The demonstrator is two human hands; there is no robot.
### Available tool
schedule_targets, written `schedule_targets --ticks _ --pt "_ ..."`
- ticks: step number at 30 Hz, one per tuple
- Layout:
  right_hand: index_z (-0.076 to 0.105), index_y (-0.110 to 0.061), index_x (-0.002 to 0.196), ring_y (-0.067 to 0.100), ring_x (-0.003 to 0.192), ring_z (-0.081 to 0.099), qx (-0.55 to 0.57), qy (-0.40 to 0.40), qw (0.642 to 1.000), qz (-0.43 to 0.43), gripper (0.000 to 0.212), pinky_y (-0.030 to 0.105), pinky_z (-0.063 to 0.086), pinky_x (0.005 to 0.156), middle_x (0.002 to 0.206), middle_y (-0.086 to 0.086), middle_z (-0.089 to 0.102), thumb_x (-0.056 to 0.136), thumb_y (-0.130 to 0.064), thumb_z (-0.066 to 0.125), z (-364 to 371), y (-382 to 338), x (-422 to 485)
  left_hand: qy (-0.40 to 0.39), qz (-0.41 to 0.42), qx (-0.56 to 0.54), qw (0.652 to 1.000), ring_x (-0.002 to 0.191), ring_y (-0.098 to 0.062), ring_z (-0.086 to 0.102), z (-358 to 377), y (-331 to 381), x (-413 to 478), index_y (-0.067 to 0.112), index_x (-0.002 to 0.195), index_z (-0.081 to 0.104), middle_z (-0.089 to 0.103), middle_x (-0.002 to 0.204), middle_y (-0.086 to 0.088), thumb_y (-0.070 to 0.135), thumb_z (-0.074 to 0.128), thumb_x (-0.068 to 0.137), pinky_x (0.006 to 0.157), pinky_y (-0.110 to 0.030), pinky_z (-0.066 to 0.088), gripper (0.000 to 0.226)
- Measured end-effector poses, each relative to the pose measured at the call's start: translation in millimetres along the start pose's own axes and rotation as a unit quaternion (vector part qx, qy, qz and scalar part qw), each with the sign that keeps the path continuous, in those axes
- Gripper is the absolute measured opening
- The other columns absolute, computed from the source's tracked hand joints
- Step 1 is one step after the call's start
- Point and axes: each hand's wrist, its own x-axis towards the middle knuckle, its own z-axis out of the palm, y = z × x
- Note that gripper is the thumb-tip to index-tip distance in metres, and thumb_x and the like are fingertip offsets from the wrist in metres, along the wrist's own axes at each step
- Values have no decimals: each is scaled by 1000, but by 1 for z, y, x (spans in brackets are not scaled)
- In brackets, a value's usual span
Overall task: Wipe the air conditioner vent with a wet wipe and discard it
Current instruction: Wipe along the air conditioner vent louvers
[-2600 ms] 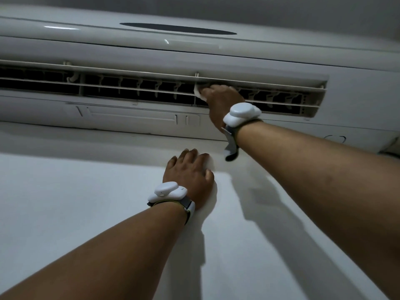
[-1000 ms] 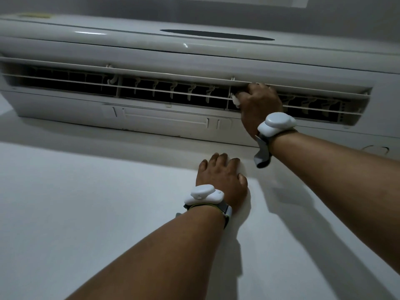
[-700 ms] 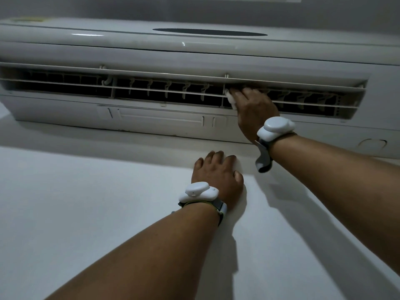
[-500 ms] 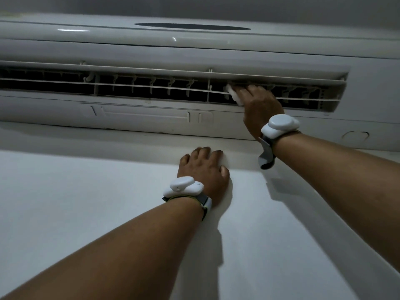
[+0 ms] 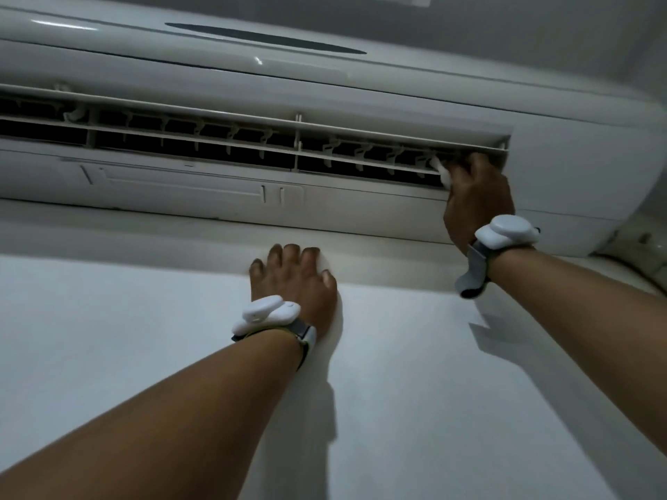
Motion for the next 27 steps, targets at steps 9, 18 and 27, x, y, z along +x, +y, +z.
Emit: schedule_targets --ticks 9,18,27 --pt "54 -20 123 33 107 50 66 -11 993 -92 39 40 31 97 112 10 60 90 -10 37 -9 -104 21 -32 17 -2 999 124 -21 39 -10 -4 -2 30 125 49 49 130 2 39 37 88 99 -40 28 40" --pt "55 -13 122 34 105 51 68 -43 993 -86 30 40 40 87 114 13 57 97 -11 39 2 -74 17 -42 10 -13 999 133 -21 32 -8 -3 -3 31 130 45 44 138 2 39 37 89 106 -41 23 42" --pt "60 -9 121 43 98 53 38 -9 999 -35 41 48 41 80 107 24 59 99 -28 30 -5 10 1 -43 14 -11 999 130 -20 34 -8 -3 -3 30 127 46 45 136 2 38 36 88 105 -41 25 41"
